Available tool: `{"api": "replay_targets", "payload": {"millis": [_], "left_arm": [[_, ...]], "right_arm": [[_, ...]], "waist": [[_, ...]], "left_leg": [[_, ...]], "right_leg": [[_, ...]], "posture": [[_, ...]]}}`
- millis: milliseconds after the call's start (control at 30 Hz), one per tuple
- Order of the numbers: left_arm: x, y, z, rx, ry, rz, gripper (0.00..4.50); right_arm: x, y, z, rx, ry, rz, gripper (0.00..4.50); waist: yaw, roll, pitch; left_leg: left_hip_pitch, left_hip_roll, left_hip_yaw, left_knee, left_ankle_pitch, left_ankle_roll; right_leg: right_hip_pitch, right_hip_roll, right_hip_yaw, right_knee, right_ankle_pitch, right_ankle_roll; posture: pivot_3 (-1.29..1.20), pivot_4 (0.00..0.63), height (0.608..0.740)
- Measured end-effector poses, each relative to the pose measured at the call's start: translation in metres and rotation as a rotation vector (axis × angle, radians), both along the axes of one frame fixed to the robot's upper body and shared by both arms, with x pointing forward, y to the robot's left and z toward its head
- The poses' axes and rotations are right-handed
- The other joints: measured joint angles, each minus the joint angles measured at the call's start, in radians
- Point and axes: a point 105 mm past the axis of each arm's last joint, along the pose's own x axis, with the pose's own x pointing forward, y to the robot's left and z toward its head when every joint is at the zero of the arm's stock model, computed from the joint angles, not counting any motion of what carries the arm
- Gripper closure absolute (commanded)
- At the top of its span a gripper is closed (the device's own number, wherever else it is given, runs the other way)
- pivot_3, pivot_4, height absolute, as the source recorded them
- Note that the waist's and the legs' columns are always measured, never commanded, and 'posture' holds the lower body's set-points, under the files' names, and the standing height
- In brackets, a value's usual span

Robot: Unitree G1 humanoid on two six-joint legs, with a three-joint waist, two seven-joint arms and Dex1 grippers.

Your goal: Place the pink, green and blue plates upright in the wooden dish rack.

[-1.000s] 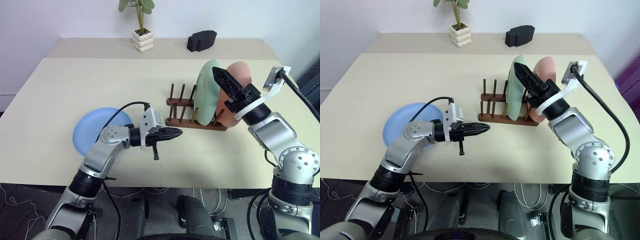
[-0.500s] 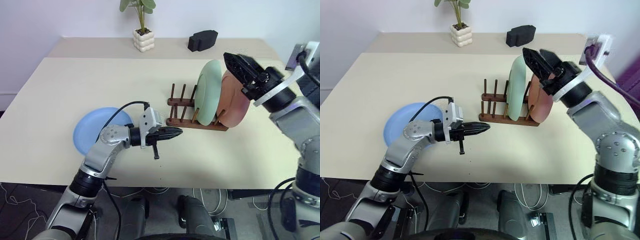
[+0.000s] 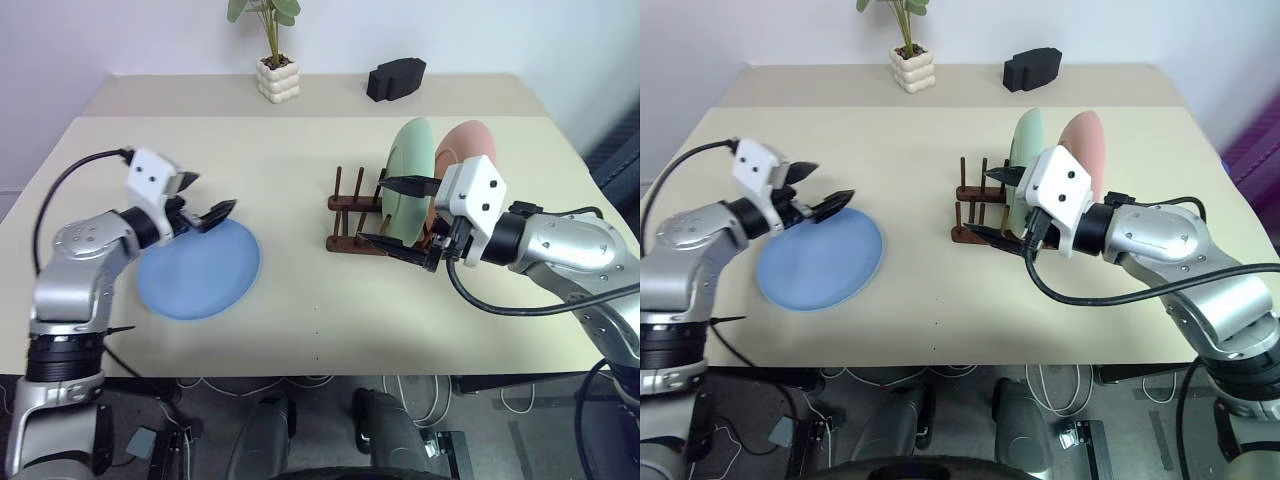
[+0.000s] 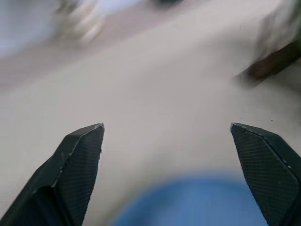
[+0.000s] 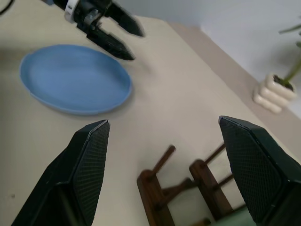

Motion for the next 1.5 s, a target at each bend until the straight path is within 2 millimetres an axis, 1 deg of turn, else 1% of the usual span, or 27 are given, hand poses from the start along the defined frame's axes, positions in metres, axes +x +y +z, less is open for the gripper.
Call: {"api": "replay_targets", "payload": {"millis": [67,133,267,467,500,567,633,767,800,833,900,967,1033,1067,1100,1167,1200,1233,1300,1333,1367,1433,1500], "left_arm": [[-0.007,0.025,-0.010,0.008,0.080,0.117,0.07],[-0.015,0.040,-0.013,-0.045,0.134,0.181,0.07],[-0.030,0.054,-0.026,0.023,0.246,0.259,0.07],[-0.037,0.057,-0.045,-0.019,0.355,0.312,0.07],[-0.037,0.055,-0.050,-0.039,0.373,0.311,0.30],[-0.039,0.050,-0.061,-0.077,0.405,0.297,0.92],[-0.039,0.045,-0.062,-0.100,0.406,0.279,1.90],[-0.036,0.052,-0.062,-0.107,0.394,0.314,3.97],[-0.036,0.053,-0.060,-0.110,0.386,0.313,4.34],[-0.034,0.051,-0.057,-0.117,0.375,0.304,4.48],[-0.029,0.048,-0.053,-0.141,0.347,0.290,4.48],[-0.021,0.035,-0.048,-0.234,0.291,0.255,4.48],[-0.012,0.021,-0.035,-0.307,0.214,0.215,4.48],[-0.008,0.018,-0.027,-0.320,0.177,0.209,4.48],[-0.001,0.017,-0.015,-0.343,0.115,0.217,4.48],[0.013,0.018,0.026,-0.396,-0.064,0.250,4.48],[0.017,0.019,0.054,-0.413,-0.168,0.258,4.48],[0.019,0.018,0.077,-0.420,-0.248,0.253,4.48],[0.017,0.009,0.113,-0.413,-0.372,0.215,4.48],[0.016,0.003,0.124,-0.395,-0.412,0.191,4.48],[0.016,-0.002,0.128,-0.375,-0.427,0.176,4.48],[0.019,-0.012,0.130,-0.342,-0.432,0.155,4.48],[0.023,-0.028,0.136,-0.305,-0.439,0.119,4.48]], "right_arm": [[0.001,0.002,-0.001,0.002,-0.002,0.013,0.71],[0.003,0.004,-0.003,0.010,0.002,0.023,0.71],[0.005,0.006,-0.005,0.012,0.004,0.039,0.71],[0.007,0.010,-0.007,0.020,0.006,0.051,0.71],[0.007,0.010,-0.007,0.021,0.005,0.052,0.71],[0.007,0.010,-0.008,0.019,0.004,0.054,0.71],[0.007,0.010,-0.008,0.015,0.000,0.049,0.71],[0.008,0.010,-0.010,0.012,0.000,0.041,0.71],[0.008,0.009,-0.010,0.011,0.000,0.039,0.71],[0.008,0.009,-0.010,0.009,0.000,0.037,0.71],[0.008,0.009,-0.011,0.006,-0.002,0.033,0.71],[0.009,0.008,-0.011,0.001,-0.005,0.028,0.71],[0.010,0.008,-0.011,-0.005,-0.012,0.020,0.71],[0.010,0.008,-0.011,-0.007,-0.017,0.017,0.71],[0.011,0.007,-0.011,-0.013,-0.027,0.011,0.71],[0.013,0.008,-0.009,-0.028,-0.056,0.001,0.71],[0.014,0.011,-0.005,-0.037,-0.087,0.000,0.71],[0.016,0.012,-0.001,-0.045,-0.123,-0.006,0.71],[0.023,0.014,0.005,-0.073,-0.188,-0.027,0.71],[0.027,0.016,0.005,-0.085,-0.216,-0.041,0.71],[0.030,0.017,0.004,-0.096,-0.232,-0.049,0.71],[0.035,0.021,0.001,-0.125,-0.271,-0.058,0.71],[0.044,0.028,0.001,-0.183,-0.360,-0.079,0.71]], "waist": [[0.000,-0.002,0.002],[0.001,-0.004,0.002],[0.002,-0.004,0.002],[0.000,-0.004,0.002],[0.000,-0.004,0.002],[0.000,-0.004,0.002],[0.000,-0.004,0.002],[0.003,-0.003,0.002],[0.004,-0.003,0.002],[0.007,-0.003,0.002],[0.015,-0.003,0.001],[0.025,-0.003,0.002],[0.029,-0.007,0.002],[0.027,-0.008,0.002],[0.025,-0.008,0.002],[0.024,-0.010,0.003],[0.022,-0.010,0.003],[0.020,-0.010,0.003],[0.015,-0.009,0.003],[0.014,-0.009,0.003],[0.013,-0.009,0.003],[0.013,-0.009,0.003],[0.013,-0.010,0.003]], "left_leg": [[0.000,0.000,-0.001,0.000,0.000,0.000],[0.000,0.000,-0.003,0.000,0.000,0.000],[0.000,0.000,-0.003,0.000,0.000,0.000],[0.000,0.000,-0.004,0.000,0.000,0.000],[0.000,0.000,-0.004,-0.001,0.000,0.000],[0.000,0.000,-0.003,-0.001,0.000,0.000],[0.000,0.000,-0.004,-0.001,0.000,-0.001],[0.001,0.000,-0.003,-0.001,0.000,-0.001],[0.001,0.000,-0.003,-0.001,0.000,-0.001],[0.001,0.000,-0.003,-0.001,0.000,-0.001],[0.001,-0.001,-0.003,0.000,0.000,-0.001],[0.001,-0.001,-0.003,0.000,0.000,-0.001],[0.000,-0.001,-0.003,0.001,0.001,-0.002],[0.000,-0.001,-0.003,0.001,0.001,-0.002],[-0.001,-0.001,-0.003,0.001,0.001,-0.002],[-0.001,-0.001,-0.003,0.001,0.001,-0.002],[-0.001,-0.001,-0.002,0.001,0.001,-0.002],[-0.001,-0.001,-0.002,0.001,0.001,-0.003],[0.000,-0.001,0.000,0.000,0.001,-0.003],[0.000,-0.001,0.001,-0.001,0.001,-0.003],[0.000,-0.001,0.001,-0.001,0.001,-0.003],[0.000,-0.001,0.000,-0.001,0.001,-0.003],[0.000,-0.001,0.000,-0.001,0.002,-0.004]], "right_leg": [[0.000,0.000,0.000,0.000,0.000,0.000],[0.000,0.000,0.000,0.000,0.000,0.000],[0.000,0.000,0.000,0.000,0.001,-0.003],[-0.001,0.000,0.000,0.000,0.002,-0.003],[-0.001,0.000,0.000,0.000,0.002,-0.003],[-0.001,0.000,0.000,0.000,0.002,-0.003],[-0.001,0.000,0.000,0.001,0.002,-0.003],[-0.001,-0.001,0.000,0.001,0.002,-0.003],[0.000,-0.001,0.000,0.001,0.002,-0.003],[0.000,-0.001,0.000,0.001,0.002,-0.003],[0.000,-0.001,0.000,0.001,0.002,-0.004],[0.001,-0.001,-0.001,0.001,0.002,-0.004],[0.001,-0.001,-0.001,0.000,0.002,-0.003],[0.001,-0.001,-0.001,0.000,0.003,-0.002],[0.000,-0.001,-0.001,0.000,0.003,-0.001],[0.000,-0.001,-0.001,0.000,0.004,-0.001],[0.000,-0.001,-0.002,0.001,0.004,-0.001],[0.000,-0.001,-0.001,0.001,0.004,-0.001],[0.000,-0.001,-0.001,0.000,0.005,0.000],[0.000,-0.001,-0.001,0.001,0.005,0.000],[0.000,-0.001,-0.001,0.001,0.005,0.000],[-0.001,0.000,-0.001,0.001,0.005,0.000],[-0.001,0.000,-0.001,0.002,0.005,0.000]], "posture": [[0.00,0.150,0.740],[0.00,0.150,0.740],[0.00,0.150,0.740],[0.00,0.150,0.740],[0.00,0.150,0.740],[0.00,0.150,0.740],[0.00,0.150,0.740],[0.00,0.150,0.740],[0.00,0.150,0.740],[0.00,0.150,0.740],[0.00,0.150,0.740],[0.00,0.150,0.740],[0.00,0.150,0.740],[0.00,0.150,0.740],[0.00,0.150,0.740],[0.00,0.150,0.740],[0.00,0.150,0.740],[0.00,0.150,0.740],[0.00,0.150,0.740],[0.00,0.150,0.740],[0.00,0.150,0.740],[0.00,0.150,0.740],[0.00,0.150,0.740]]}}
